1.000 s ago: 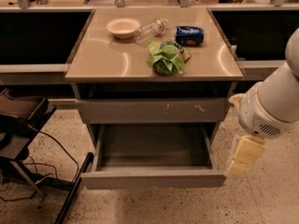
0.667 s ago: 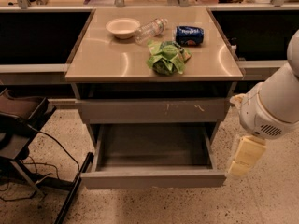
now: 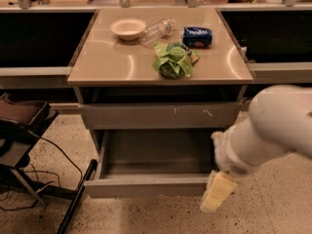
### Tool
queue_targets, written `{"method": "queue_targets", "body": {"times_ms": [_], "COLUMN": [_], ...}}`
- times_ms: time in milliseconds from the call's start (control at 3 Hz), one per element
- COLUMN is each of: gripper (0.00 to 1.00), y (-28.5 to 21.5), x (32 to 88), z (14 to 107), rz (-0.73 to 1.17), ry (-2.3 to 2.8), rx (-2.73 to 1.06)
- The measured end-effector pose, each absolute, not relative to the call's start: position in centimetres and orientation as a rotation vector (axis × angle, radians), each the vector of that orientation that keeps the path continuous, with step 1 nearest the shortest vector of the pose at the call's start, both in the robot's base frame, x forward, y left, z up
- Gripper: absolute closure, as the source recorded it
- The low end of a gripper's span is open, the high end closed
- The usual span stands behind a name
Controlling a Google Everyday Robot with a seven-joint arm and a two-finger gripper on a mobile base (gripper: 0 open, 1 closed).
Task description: Close middle drawer
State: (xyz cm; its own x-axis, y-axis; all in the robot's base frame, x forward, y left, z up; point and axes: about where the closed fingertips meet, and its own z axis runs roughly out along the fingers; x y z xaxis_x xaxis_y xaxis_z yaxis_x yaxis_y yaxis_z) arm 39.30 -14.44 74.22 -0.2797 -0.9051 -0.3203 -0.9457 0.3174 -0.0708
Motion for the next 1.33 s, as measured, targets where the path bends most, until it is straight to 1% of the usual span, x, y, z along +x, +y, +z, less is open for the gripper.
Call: {"method": "queue_targets", "body": {"times_ms": [333,667,1000,1333], "gripper": [0.00,0.00,0.00,0.00], "y": [-10.0,-6.9,-4.6,-3.7], "x": [36.4,33.7,34.2,36.7], "z": [63.2,54.0,47.6,42.8], "rz": [0.373,0.539,0.637,0.700], "ry": [2.344,2.387,2.395,2.424], "rx": [-1.687,-1.660,-1.579,-1.502]}}
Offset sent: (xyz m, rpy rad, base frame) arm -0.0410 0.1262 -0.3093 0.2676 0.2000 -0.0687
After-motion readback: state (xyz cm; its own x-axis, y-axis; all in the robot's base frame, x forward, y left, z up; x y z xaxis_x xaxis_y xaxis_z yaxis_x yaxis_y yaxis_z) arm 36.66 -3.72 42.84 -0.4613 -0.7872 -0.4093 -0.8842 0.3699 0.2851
